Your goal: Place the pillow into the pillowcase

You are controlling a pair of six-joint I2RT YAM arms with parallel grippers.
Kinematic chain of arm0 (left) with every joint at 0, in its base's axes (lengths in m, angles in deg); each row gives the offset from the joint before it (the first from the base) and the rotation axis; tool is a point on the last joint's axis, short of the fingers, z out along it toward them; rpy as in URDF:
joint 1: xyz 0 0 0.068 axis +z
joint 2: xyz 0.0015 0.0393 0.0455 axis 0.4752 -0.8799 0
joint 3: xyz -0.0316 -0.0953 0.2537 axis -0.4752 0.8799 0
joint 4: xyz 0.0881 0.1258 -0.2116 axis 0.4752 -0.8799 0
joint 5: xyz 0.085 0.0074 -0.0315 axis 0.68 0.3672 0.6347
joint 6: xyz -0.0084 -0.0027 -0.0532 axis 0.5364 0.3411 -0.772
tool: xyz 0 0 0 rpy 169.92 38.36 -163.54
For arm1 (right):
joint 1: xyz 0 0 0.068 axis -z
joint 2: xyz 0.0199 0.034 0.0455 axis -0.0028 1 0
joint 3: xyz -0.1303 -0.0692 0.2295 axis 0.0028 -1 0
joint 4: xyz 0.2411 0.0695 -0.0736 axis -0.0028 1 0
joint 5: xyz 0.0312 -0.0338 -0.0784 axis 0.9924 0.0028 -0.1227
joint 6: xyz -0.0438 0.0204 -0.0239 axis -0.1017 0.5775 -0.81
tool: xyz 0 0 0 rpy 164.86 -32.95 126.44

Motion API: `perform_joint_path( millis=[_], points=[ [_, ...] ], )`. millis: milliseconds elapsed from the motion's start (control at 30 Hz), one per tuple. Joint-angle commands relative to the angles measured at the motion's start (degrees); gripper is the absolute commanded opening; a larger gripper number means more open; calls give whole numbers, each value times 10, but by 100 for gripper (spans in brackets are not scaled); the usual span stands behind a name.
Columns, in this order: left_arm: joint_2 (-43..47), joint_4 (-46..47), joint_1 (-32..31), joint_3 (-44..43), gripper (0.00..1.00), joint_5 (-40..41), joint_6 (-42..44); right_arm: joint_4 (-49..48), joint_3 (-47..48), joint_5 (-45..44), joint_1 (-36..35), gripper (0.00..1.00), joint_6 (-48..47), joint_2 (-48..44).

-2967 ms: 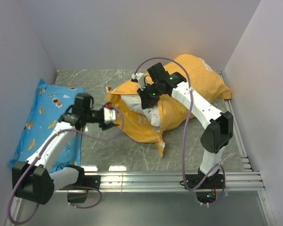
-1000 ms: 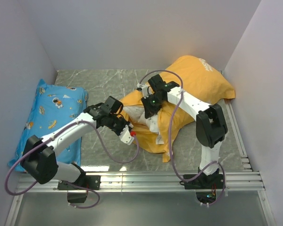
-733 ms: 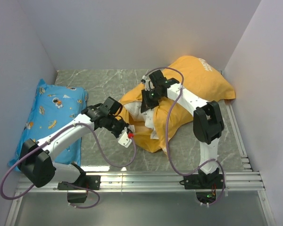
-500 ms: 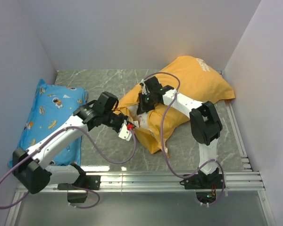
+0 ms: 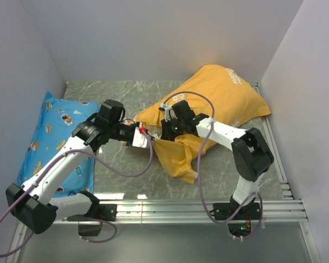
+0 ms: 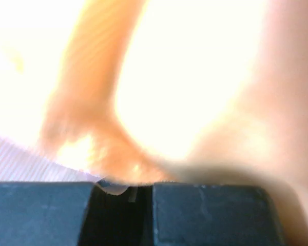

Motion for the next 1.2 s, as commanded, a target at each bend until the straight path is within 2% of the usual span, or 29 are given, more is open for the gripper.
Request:
perform_joint_path(
  millis=[0,100,200,267,367,467,600,833,933,1067,1133,1167],
  points=[
    [20,-72,-2,32,0,-36,134,167,13,128,4,0,-189,-48],
    [17,-60,-7,96,0,3,138,263,31,119,-11,0,-314,-69],
    [2,-8,-5,136,0,44,108,323,25,78,-34,0,-370,-64],
    [-8,-6,0,134,0,75,126,351,11,51,-56,0,-408,-41],
    [-7,6,14,93,0,95,113,337,-34,32,-63,0,-419,-24],
    [-10,-33,52,59,0,103,153,325,-64,11,-55,0,-424,-9],
    [11,-31,109,6,0,79,156,313,-81,5,-38,0,-417,-7],
    [78,121,109,-62,0,36,59,318,-58,-8,-38,0,-409,19],
    [70,79,61,-97,0,28,90,333,-29,2,-39,0,-395,28],
    [78,-39,8,-35,0,-3,129,353,10,17,-38,0,-389,18],
    [87,-74,-25,60,1,-2,131,363,14,17,-38,0,-393,18],
    [96,-80,-33,121,5,-1,131,366,11,17,-38,0,-395,19]
  ],
)
